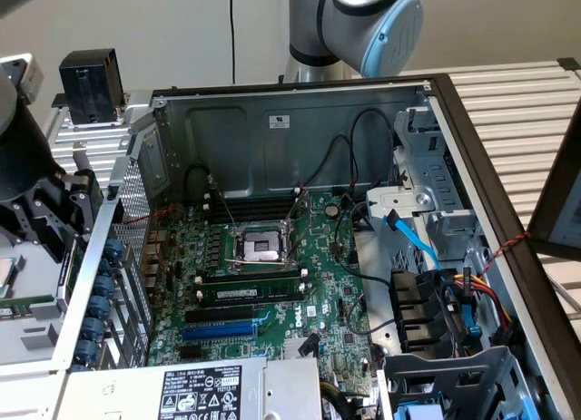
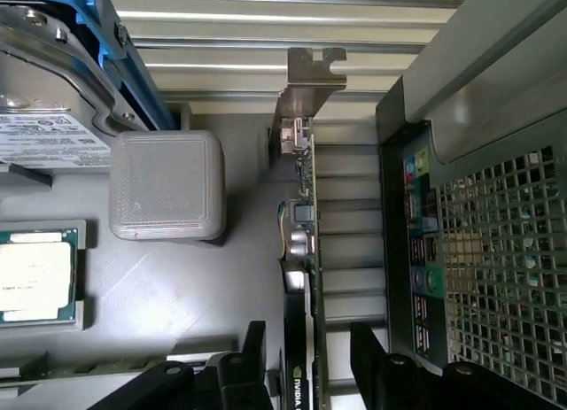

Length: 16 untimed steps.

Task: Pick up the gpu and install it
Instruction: 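Pick up the gpu and move the gpu toward the slot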

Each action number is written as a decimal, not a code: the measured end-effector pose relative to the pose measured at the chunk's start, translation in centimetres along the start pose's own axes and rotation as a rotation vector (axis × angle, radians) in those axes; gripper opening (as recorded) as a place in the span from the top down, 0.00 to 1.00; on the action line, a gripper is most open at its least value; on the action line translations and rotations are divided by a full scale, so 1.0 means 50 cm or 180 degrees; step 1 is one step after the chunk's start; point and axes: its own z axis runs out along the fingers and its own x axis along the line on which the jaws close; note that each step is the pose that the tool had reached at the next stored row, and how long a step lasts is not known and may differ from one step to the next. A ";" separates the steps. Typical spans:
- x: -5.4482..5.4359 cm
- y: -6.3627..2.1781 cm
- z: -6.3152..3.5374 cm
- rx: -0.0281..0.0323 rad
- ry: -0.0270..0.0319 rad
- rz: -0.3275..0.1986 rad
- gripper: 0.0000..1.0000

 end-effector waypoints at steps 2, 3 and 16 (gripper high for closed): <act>0.001 0.001 0.008 0.0000 -0.0004 0.0022 0.49; 0.001 0.002 0.011 0.0001 -0.0005 0.0030 0.49; 0.003 0.012 0.022 -0.0006 0.0027 0.0061 0.49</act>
